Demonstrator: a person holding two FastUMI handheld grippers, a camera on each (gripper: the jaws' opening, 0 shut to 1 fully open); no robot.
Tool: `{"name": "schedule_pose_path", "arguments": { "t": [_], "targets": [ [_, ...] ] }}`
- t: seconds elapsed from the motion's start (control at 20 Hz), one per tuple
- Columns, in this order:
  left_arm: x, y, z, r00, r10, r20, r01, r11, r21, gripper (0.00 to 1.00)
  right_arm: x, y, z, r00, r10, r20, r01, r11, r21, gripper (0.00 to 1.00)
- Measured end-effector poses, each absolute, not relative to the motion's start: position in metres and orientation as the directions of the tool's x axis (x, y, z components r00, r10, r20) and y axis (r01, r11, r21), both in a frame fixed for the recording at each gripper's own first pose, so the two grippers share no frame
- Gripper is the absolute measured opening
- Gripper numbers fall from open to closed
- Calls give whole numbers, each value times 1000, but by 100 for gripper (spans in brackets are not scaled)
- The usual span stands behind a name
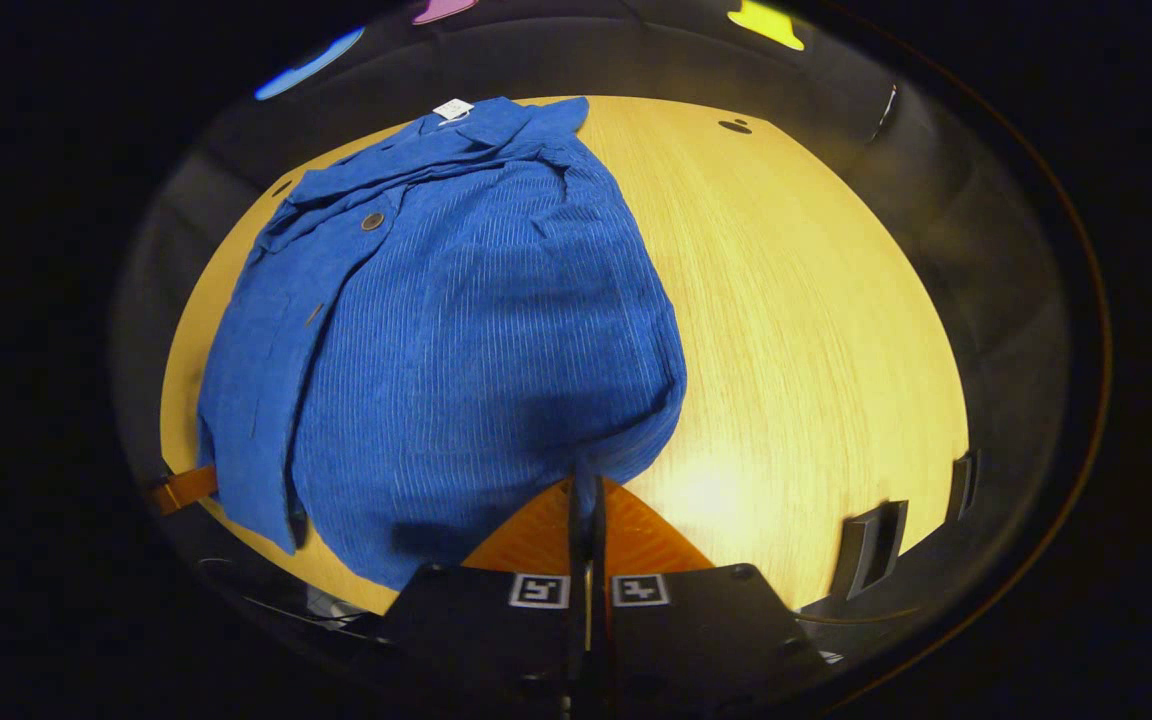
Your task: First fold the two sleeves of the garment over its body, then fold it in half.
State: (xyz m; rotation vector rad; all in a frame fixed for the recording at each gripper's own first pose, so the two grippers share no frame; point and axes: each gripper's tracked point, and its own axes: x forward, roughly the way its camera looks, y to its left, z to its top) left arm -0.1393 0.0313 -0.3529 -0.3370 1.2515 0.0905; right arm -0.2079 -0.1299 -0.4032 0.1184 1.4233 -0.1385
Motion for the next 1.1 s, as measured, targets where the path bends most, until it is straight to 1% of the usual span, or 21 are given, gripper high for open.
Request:
{"name": "schedule_pose_path", "arguments": {
  "t": [0.15, 0.35, 0.5, 0.6, 0.8, 1.0, 1.1],
  "targets": [
    [-136, 32, -346, 332, -134, -934, -244, 944, -222, 0, -204, -131, -398, 135, 6, -991, 227, 973, 37, 1],
    [-122, 28, -320, 387, -184, -904, -233, 929, -289, 0, -182, -120, -372, 180, 60, -982, 304, 946, 113, 1],
    [-102, 25, -295, 440, -223, -870, -220, 912, -346, 0, -152, -110, -350, 235, 72, -969, 289, 947, 141, 1],
    [-82, 29, -278, 479, -217, -850, -190, 921, -341, 0, -124, -102, -333, 285, 85, -955, 265, 950, 164, 1],
    [-20, 34, -231, 566, -237, -789, -125, 922, -366, 0, -47, -91, -297, 392, 116, -913, 207, 955, 210, 1],
    [68, 59, -192, 646, -207, -735, -60, 946, -319, 0, 55, -90, -268, 513, 125, -849, 158, 959, 237, 1],
    [120, 73, -176, 693, -185, -696, -34, 957, -288, 0, 110, -96, -264, 566, 117, -816, 144, 961, 237, 0]
  ]
}}
